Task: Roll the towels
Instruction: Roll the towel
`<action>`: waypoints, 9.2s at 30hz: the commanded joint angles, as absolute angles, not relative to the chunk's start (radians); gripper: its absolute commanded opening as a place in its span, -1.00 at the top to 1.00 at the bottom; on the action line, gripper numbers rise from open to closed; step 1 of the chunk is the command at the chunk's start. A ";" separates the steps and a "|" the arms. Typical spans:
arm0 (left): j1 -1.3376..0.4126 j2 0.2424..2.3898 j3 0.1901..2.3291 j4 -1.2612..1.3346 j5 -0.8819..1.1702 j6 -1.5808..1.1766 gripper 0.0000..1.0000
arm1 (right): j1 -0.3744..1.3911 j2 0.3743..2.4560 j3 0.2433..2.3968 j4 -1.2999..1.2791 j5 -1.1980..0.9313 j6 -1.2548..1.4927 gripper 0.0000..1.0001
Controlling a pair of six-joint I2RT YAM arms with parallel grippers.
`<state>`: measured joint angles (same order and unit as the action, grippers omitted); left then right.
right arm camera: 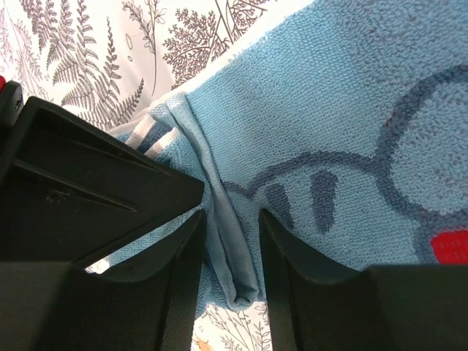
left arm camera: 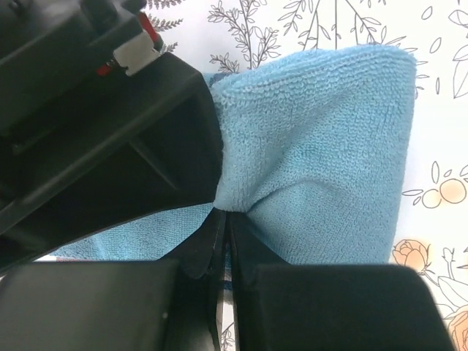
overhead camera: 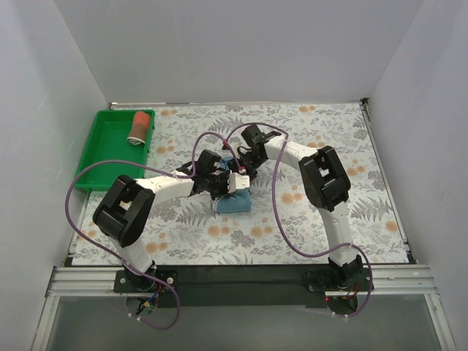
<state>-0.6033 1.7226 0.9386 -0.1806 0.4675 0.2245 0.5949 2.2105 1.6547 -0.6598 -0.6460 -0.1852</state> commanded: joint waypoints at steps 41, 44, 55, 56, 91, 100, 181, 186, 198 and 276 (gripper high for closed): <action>-0.592 1.531 0.900 -0.251 0.417 0.172 0.36 | 0.551 2.204 1.528 -0.696 -0.703 -0.167 0.75; -0.592 1.453 0.893 -0.301 0.436 0.170 0.02 | 0.552 2.207 1.516 -0.698 -0.684 -0.175 0.75; -0.728 1.388 0.830 -0.422 0.370 0.353 -0.17 | 0.555 2.218 1.526 -0.704 -0.683 -0.161 0.63; -0.765 1.408 0.828 -0.420 0.351 0.359 -0.15 | 0.557 2.218 1.523 -0.706 -0.681 -0.163 0.58; -0.750 1.777 0.975 -0.750 0.708 0.132 1.00 | 0.307 1.758 1.476 -0.741 -0.699 -0.325 -0.97; -0.611 1.992 1.140 -0.952 0.902 0.193 1.00 | 0.288 1.329 1.185 -0.741 -0.762 -0.503 -0.90; -0.726 1.163 0.770 -0.509 0.356 0.253 -0.08 | 0.667 2.173 1.393 -0.943 -1.086 -0.621 0.97; -0.905 1.154 0.690 -0.382 0.203 0.290 -0.09 | 0.641 2.229 1.430 -0.962 -1.121 -0.606 0.97; -1.046 1.315 0.551 -0.100 0.042 0.420 -0.11 | 0.620 2.328 1.451 -0.991 -1.098 -0.650 0.97; -0.635 2.407 1.454 -1.101 0.660 0.124 0.74 | 1.074 1.566 0.825 -0.273 -0.182 -0.600 0.56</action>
